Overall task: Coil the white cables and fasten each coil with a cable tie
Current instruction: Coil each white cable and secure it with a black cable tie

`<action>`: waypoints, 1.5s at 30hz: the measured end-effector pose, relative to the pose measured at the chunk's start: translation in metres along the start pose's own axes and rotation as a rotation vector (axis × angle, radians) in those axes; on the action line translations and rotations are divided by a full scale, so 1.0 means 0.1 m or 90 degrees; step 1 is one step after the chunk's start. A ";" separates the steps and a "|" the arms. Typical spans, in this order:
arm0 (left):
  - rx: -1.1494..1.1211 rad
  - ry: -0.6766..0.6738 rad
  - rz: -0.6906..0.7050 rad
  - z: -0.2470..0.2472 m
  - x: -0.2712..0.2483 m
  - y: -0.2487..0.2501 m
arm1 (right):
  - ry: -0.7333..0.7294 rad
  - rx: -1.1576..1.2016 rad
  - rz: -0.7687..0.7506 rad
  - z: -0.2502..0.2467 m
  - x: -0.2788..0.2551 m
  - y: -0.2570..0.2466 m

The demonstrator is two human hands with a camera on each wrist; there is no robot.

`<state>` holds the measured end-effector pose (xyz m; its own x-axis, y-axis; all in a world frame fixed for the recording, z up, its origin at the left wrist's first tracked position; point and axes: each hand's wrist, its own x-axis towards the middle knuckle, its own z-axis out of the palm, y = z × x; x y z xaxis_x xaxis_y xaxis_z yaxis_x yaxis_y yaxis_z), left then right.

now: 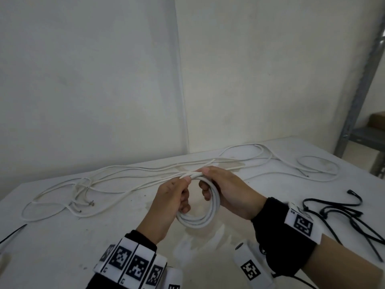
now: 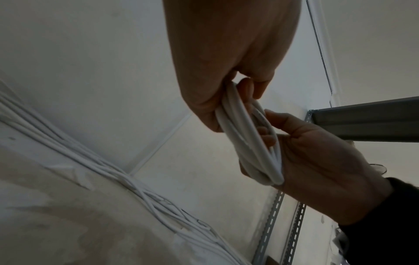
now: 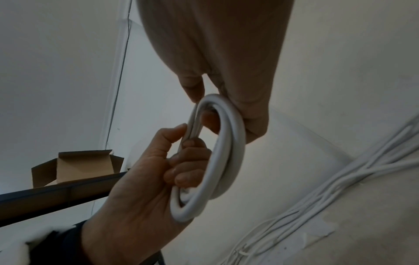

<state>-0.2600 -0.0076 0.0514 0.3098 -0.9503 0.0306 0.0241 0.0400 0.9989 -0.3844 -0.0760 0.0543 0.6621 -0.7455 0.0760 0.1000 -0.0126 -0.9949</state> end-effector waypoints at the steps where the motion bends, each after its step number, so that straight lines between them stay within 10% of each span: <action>1: 0.003 -0.002 -0.002 0.04 0.01 -0.01 | 0.020 -0.020 -0.001 -0.05 -0.03 0.00; 14: 0.003 -0.058 -0.060 0.69 0.16 -0.25 | 0.232 -0.419 0.118 -1.24 -0.72 0.15; 24: -0.002 -0.073 -0.083 0.98 0.25 -0.33 | 0.146 -0.793 0.421 -2.00 -1.16 0.35; 29: -0.007 -0.068 -0.092 1.03 0.27 -0.36 | 0.141 -0.824 0.427 -2.00 -1.01 0.44; 39: -0.016 0.003 -0.077 0.79 0.33 -0.37 | 0.268 -0.506 0.085 -1.52 -0.69 0.13; 45: -0.018 0.077 -0.044 0.55 0.31 -0.32 | 0.168 -0.385 -0.043 -0.84 -0.53 -0.06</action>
<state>-0.3039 -0.0553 0.0224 0.4190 -0.9069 -0.0450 0.0763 -0.0142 0.9970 -0.4822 -0.0925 0.0504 0.4577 -0.8670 0.1970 -0.3510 -0.3798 -0.8559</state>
